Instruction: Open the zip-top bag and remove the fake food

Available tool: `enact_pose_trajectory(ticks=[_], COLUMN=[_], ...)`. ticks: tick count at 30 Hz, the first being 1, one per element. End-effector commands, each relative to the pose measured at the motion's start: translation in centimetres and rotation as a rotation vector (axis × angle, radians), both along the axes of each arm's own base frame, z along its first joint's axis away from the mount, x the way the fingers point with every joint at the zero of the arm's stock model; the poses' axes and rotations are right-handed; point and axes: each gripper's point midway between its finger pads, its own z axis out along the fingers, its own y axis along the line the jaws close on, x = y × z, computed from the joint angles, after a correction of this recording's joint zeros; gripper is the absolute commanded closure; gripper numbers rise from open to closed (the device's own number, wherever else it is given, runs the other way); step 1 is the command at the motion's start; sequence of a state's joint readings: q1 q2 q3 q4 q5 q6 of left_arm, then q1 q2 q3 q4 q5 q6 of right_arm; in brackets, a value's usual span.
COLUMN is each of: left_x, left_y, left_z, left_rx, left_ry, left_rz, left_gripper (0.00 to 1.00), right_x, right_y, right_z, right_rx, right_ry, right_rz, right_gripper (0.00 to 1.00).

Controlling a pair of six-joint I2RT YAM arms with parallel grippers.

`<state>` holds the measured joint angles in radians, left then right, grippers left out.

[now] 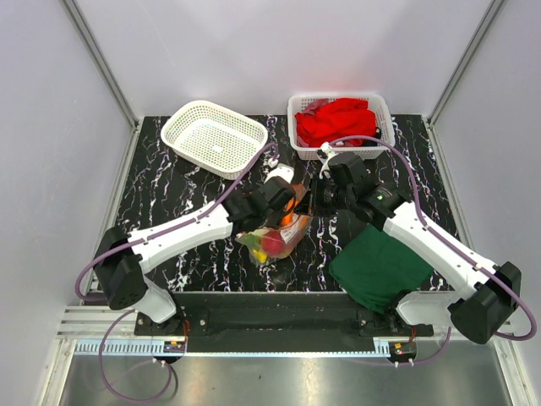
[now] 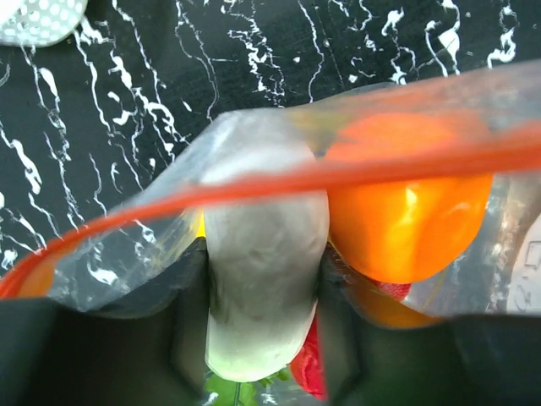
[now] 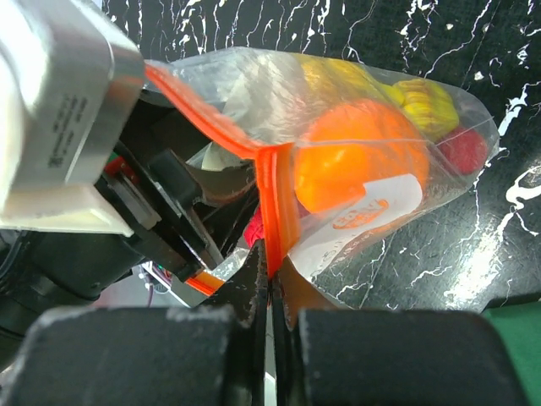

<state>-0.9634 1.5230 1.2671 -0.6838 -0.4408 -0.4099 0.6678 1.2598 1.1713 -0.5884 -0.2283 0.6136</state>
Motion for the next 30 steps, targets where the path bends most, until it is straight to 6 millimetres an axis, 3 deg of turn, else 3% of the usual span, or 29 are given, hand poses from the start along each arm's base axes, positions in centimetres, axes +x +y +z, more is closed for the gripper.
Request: enact_pose_trajectory(ticks=[1, 5, 7, 9, 10, 12, 16, 18, 20, 21, 22, 23, 24, 25, 27, 28, 30], left_x=[-0.3, -2.1, -2.5, -3.1, -3.2, -3.7, -4.8, -4.8, -3.2, -2.1, -0.4, 0.6, 2.0, 3.4, 5.5, 8.2, 10.7], left_y=[-0.9, -1.1, -1.1, -1.2, -1.4, -1.6, -2.1, -0.9, 0.9, 1.4, 3.1, 3.5, 3.2, 4.5, 5.4, 6.3, 6.9], left_z=[4.3, 7.8, 10.1, 11.1, 13.2, 13.9, 20.2, 23.6, 25.6, 24.0, 26.6, 26.5, 24.7, 26.4, 25.4, 23.7, 23.9], left_rx=[-0.133, -0.26, -0.332, -0.378, -0.441, -0.497, -0.722, -0.805, -0.805, -0.731, -0.715, -0.683, -0.626, -0.622, -0.558, -0.494, -0.483], left_ry=[-0.072, -0.085, -0.131, -0.154, -0.213, -0.241, -0.398, -0.464, -0.506, -0.456, -0.505, -0.493, -0.433, -0.452, -0.409, -0.374, -0.372], left_rz=[-0.029, -0.086, -0.116, -0.158, -0.188, -0.227, -0.347, -0.333, -0.261, -0.216, -0.157, -0.143, -0.14, -0.149, -0.149, -0.136, -0.139], left_gripper=[0.85, 0.99, 1.0, 1.0, 1.0, 1.0, 1.0, 1.0, 1.0, 1.0, 1.0, 1.0, 1.0, 1.0, 1.0, 1.0, 1.0], right_x=[-0.1, 0.2, 0.3, 0.4, 0.4, 0.5, 0.5, 0.4, 0.4, 0.4, 0.5, 0.5, 0.5, 0.5, 0.5, 0.5, 0.6], right_y=[0.1, 0.1, 0.1, 0.2, 0.3, 0.3, 0.2, 0.3, 0.1, 0.1, 0.1, 0.2, 0.2, 0.3, 0.4, 0.5, 0.6], right_z=[1.8, 1.3, 1.4, 1.3, 1.4, 1.5, 1.5, 1.5, 1.6, 1.7, 1.7, 1.8, 1.8, 1.8, 2.0, 2.0, 2.2], right_rx=[0.026, 0.009, 0.014, 0.013, 0.016, 0.017, 0.017, 0.016, 0.012, 0.01, 0.007, 0.009, 0.004, 0.006, 0.005, 0.004, 0.001], right_ry=[-0.069, -0.066, -0.067, -0.066, -0.067, -0.067, -0.066, -0.07, -0.07, -0.077, -0.076, -0.079, -0.081, -0.083, -0.091, -0.092, -0.102], right_rz=[0.018, 0.012, 0.01, 0.008, 0.008, 0.006, 0.008, 0.013, 0.01, 0.015, 0.014, 0.018, 0.023, 0.029, 0.043, 0.046, 0.057], right_gripper=[1.0, 1.0, 1.0, 1.0, 1.0, 1.0, 1.0, 1.0, 1.0, 1.0, 1.0, 1.0, 1.0, 1.0, 1.0, 1.0, 1.0])
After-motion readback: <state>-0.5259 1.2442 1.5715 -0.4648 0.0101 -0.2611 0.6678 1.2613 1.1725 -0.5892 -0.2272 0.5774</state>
